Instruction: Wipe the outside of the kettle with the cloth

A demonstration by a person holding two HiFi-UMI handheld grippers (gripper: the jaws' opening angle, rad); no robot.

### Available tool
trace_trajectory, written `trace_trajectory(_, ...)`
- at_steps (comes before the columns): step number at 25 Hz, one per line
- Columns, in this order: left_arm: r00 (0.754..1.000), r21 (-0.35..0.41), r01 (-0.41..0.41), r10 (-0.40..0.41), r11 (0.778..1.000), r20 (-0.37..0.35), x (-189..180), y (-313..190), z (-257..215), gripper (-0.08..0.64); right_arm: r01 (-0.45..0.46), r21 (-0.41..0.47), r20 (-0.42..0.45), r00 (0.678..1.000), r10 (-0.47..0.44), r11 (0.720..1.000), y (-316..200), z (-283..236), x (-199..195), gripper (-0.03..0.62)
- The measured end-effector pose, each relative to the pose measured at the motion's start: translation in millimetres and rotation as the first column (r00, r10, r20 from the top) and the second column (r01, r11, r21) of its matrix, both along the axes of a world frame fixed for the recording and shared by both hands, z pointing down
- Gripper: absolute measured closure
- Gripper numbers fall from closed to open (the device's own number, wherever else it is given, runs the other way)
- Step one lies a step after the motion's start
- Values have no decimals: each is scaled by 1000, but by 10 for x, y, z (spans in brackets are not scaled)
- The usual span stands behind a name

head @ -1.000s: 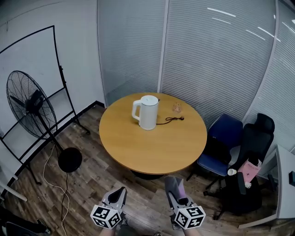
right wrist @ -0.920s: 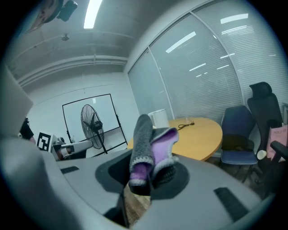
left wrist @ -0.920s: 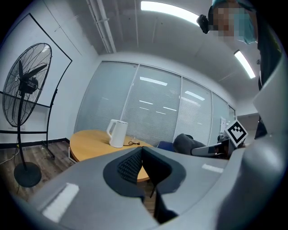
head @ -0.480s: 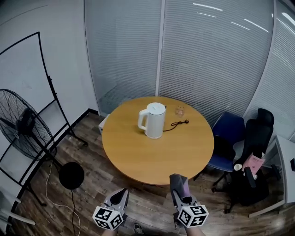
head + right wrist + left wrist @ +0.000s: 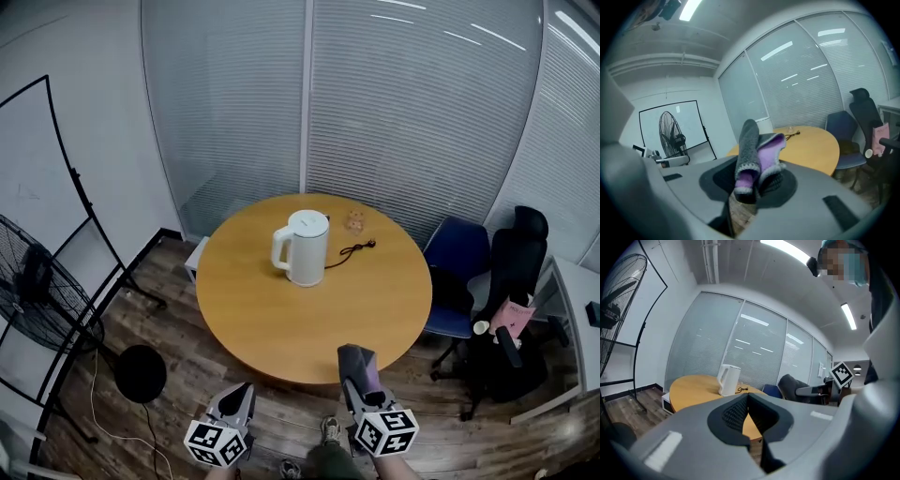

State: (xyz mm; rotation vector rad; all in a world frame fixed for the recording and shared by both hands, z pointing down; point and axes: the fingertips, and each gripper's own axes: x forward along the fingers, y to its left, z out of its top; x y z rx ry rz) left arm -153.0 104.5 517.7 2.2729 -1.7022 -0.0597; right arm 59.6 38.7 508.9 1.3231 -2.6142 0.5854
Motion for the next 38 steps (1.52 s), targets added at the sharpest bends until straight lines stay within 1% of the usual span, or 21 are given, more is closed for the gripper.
trace_trajectory(7, 1000, -5, 10, -10, 1000, 12, 0, -512, 16, 549, 28, 12, 0, 1000, -28, 1000, -571, 5, -60, 494)
trace_trajectory(19, 999, -4, 47, -47, 999, 2, 78, -1737, 96, 549, 79, 9, -21, 997, -79, 997, -1827, 100, -49, 494)
trace_trajectory(26, 998, -8, 65, -65, 998, 13, 114, -2218, 167, 549, 122, 10, -22, 992, -122, 993, -2397, 112, -144, 494)
trace_trajectory(32, 999, -13, 23, -23, 1000, 25, 36, -2555, 175, 549, 90, 8, 0, 996, -90, 996, -2751, 129, -275, 494)
trace_trajectory(35, 1000, -13, -8, 8, 1000, 24, -79, -2751, 174, 549, 46, 2, 10, 999, -46, 999, -2893, 138, -356, 494)
trace_trajectory(38, 998, -21, -58, 58, 998, 29, -198, -2933, 178, 548, 0, -8, 18, 1000, 0, 1000, -2982, 156, -460, 494)
